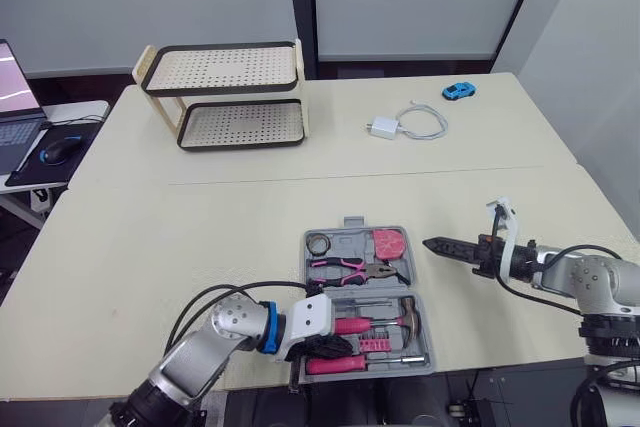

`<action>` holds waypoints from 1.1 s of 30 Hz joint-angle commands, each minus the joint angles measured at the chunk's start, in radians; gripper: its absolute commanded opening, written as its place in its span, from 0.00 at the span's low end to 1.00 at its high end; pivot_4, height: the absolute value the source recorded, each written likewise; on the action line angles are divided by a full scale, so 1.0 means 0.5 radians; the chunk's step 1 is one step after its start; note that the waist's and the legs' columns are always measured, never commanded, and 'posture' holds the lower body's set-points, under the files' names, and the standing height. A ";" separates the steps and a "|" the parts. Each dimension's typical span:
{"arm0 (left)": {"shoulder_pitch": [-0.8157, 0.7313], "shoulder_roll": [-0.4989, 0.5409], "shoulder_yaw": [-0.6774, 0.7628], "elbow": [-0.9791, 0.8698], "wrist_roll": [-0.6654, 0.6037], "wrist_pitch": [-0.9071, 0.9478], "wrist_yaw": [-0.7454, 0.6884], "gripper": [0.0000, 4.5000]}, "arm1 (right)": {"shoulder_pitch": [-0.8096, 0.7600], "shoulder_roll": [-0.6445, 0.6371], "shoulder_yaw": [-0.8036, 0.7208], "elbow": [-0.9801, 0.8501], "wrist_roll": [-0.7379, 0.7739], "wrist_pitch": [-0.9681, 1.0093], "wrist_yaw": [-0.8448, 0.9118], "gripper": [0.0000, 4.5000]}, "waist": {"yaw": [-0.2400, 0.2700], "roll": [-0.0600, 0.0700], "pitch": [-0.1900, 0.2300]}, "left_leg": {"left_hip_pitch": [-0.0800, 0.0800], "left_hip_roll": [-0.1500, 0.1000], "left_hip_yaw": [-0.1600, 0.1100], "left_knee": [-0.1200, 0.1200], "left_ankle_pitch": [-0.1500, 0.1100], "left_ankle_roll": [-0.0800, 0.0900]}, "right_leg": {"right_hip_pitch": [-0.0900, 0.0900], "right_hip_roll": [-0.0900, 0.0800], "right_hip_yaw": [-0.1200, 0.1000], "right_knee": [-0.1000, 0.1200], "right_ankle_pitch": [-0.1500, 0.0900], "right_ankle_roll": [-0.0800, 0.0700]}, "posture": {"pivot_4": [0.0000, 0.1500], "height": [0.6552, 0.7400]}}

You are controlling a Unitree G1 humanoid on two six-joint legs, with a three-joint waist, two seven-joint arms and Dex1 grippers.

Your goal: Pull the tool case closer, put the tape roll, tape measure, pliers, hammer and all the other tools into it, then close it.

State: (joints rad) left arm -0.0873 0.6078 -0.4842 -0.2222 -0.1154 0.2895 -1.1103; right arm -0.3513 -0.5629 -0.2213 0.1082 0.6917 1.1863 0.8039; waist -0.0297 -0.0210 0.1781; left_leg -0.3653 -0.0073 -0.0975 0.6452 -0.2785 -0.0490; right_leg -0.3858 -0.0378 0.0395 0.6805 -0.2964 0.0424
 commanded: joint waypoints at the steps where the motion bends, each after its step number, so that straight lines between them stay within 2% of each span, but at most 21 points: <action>1: -0.016 -0.020 -0.045 0.003 0.051 -0.010 0.028 0.01 | -0.056 0.025 -0.037 0.022 0.033 -0.025 -0.024 1.00 | 0.000 0.000 0.000 | 0.000 0.000 0.000 0.000 0.000 0.000 | 0.000 0.000 0.000 0.000 0.000 0.000 | 1.00 1.00; 10: -0.029 0.017 -0.089 0.001 0.134 0.106 0.065 0.01 | -0.116 0.093 0.083 0.148 -0.013 -0.100 -0.007 1.00 | -0.003 0.001 -0.001 | 0.000 0.000 0.000 0.000 0.000 0.000 | 0.000 0.000 0.000 0.000 0.000 0.000 | 1.00 1.00; 23: -0.066 0.040 -0.137 0.005 0.166 0.150 0.056 0.01 | -0.379 0.310 0.217 0.744 -0.214 -0.376 -0.009 1.00 | -0.006 0.004 -0.003 | 0.001 0.000 0.000 0.000 0.000 0.000 | 0.000 0.000 0.000 0.000 0.000 0.000 | 1.00 1.00; 33: -0.064 0.075 -0.163 -0.028 0.167 0.159 0.047 0.01 | -0.492 0.469 0.221 1.025 -0.293 -0.491 0.005 1.00 | -0.020 0.005 -0.019 | 0.003 0.001 0.000 -0.001 0.000 0.000 | 0.001 0.003 0.000 0.000 0.000 0.000 | 1.00 1.00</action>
State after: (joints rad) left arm -0.1332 0.6276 -0.5388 -0.2428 -0.0661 0.3439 -1.0828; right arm -0.5922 -0.3478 -0.1102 0.5861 0.5527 0.9451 0.8152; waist -0.0396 -0.0183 0.1686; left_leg -0.3634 -0.0065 -0.0976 0.6447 -0.2785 -0.0489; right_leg -0.3853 -0.0361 0.0396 0.6807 -0.2963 0.0423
